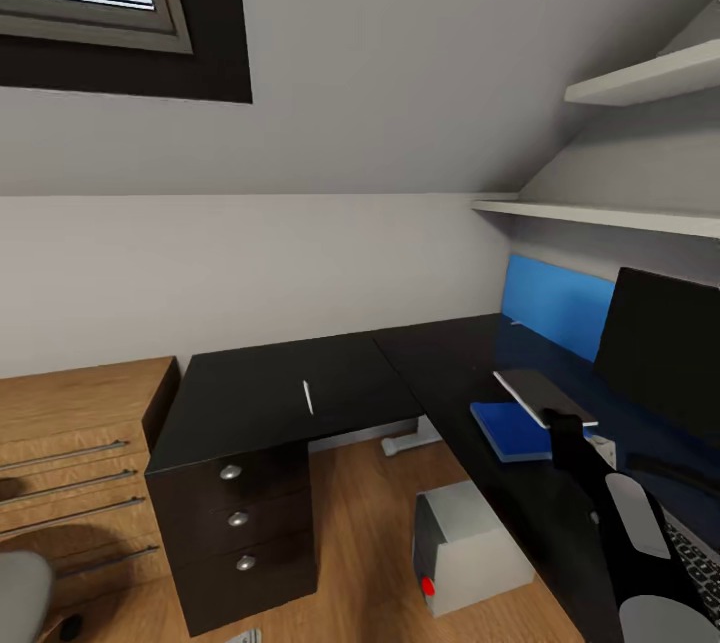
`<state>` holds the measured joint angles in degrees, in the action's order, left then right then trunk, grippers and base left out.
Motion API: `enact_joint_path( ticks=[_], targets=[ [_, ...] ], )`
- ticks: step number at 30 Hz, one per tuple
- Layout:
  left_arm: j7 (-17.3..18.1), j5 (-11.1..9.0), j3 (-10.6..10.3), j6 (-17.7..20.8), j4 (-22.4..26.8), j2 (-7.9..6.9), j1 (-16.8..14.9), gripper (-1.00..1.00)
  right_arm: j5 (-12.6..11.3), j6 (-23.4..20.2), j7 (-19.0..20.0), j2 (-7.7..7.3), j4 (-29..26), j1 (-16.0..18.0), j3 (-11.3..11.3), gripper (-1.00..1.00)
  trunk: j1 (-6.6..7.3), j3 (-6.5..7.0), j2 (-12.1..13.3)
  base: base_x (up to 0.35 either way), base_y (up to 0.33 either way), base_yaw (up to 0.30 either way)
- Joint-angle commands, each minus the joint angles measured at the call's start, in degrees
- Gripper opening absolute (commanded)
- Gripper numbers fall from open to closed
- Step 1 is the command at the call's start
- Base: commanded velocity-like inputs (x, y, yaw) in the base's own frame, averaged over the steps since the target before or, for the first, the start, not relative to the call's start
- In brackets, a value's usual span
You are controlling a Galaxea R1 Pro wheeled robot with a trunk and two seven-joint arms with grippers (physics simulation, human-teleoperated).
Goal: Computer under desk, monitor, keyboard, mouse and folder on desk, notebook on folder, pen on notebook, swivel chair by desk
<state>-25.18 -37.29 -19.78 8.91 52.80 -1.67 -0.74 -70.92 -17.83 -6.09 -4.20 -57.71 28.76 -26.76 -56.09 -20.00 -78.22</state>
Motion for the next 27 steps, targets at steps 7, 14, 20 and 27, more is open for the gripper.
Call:
enact_joint_path(
  ticks=[7,14,20,27],
  targets=[
    [-0.70,-0.29,-0.09,-0.51,0.37,0.26,-0.05,1.00,1.90,0.23,0.43,0.14,0.58,-0.02,0.73,-1.00,0.00,-0.07,-0.04,0.000,0.000,-0.016],
    [-0.68,-0.15,-0.27,-2.76,0.62,-0.13,-0.05,1.00,1.90,-0.44,-0.02,0.82,1.43,-0.02,0.20,-1.00,0.00,-0.07,-0.04,0.000,0.000,0.000],
    [-0.56,-0.08,-0.51,-4.68,0.56,-0.34,-0.05,1.00,1.50,-0.55,-0.03,0.86,1.29,-0.02,0.04,-1.00,0.00,-0.07,-0.04,0.070,0.000,0.000],
    [-0.56,-0.07,-0.52,-6.79,0.55,-0.35,-0.05,1.00,1.49,-0.40,-0.08,0.86,1.36,-0.02,0.04,-1.00,0.00,-0.07,-0.04,0.291,0.000,0.000]
  ],
)
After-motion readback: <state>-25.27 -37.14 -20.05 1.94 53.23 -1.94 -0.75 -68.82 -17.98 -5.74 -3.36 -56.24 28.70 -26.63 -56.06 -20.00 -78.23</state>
